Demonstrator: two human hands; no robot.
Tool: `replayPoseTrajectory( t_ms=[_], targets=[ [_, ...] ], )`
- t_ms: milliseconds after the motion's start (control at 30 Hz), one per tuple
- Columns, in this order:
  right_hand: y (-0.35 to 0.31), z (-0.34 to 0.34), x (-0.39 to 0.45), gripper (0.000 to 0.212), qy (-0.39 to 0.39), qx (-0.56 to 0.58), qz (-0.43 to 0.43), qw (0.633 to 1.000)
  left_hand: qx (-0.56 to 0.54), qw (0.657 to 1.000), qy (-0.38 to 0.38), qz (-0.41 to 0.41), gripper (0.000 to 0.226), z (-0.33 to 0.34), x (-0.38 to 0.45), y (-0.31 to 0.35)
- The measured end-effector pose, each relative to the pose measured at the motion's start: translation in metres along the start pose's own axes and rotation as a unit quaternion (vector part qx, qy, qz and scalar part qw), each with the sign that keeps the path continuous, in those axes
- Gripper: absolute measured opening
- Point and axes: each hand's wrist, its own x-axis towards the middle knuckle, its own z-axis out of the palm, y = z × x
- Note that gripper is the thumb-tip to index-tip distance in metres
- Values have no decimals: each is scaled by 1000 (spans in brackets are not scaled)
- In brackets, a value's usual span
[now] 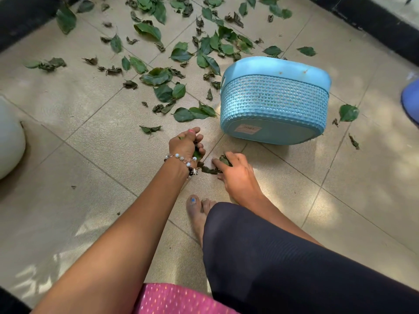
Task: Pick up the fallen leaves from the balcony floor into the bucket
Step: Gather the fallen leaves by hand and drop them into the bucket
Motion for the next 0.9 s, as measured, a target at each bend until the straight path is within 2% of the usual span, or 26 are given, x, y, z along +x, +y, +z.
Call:
replayPoseTrajectory(
  t_ms=[100, 167, 200, 233, 300, 333, 400, 433, 500, 600, 667, 733, 800, 900],
  targets=[
    [9, 1, 3, 21, -1, -5, -9, 1000, 5, 1000, -5, -17, 25, -3, 0, 3],
    [13, -4, 7, 20, 17, 6, -16, 1000, 38, 999, -6, -27, 31, -6, -1, 4],
    [14, -10, 9, 20, 30, 45, -5, 999, 59, 998, -8, -32, 34, -7, -2, 4],
    [13, -19, 12, 21, 49, 130, 36, 990, 79, 996, -12, -39, 38, -8, -3, 4],
    [4, -38, 18, 21, 82, 337, 132, 929, 116, 991, -22, -54, 44, -7, -4, 5],
    [-2, -46, 23, 21, 102, 410, 150, 894, 129, 989, -27, -60, 47, -6, -7, 5],
    [-16, -55, 31, 23, 120, 486, 137, 854, 131, 988, -35, -72, 49, -2, -9, 7],
    [-25, -58, 35, 23, 122, 496, 123, 851, 118, 989, -39, -81, 49, 0, -9, 9],
    [-40, -57, 40, 22, 124, 454, 71, 880, 68, 990, -63, -110, 54, 3, -11, 12],
    [-52, -47, 43, 25, 87, 280, -97, 951, 19, 987, -82, -139, 67, 1, -10, 19],
    [-52, -42, 45, 35, 32, 195, -171, 965, 3, 990, -71, -123, 64, -4, -8, 22],
    [-46, -42, 45, 52, -1, 168, -170, 971, -5, 994, -35, -107, 61, -8, -5, 25],
    [-35, -47, 40, 58, 5, 214, -134, 967, -8, 996, 3, -85, 53, -8, -2, 22],
    [-21, -60, 30, 37, 89, 411, -28, 907, -28, 998, 21, -61, 33, -5, -2, 17]
  ],
)
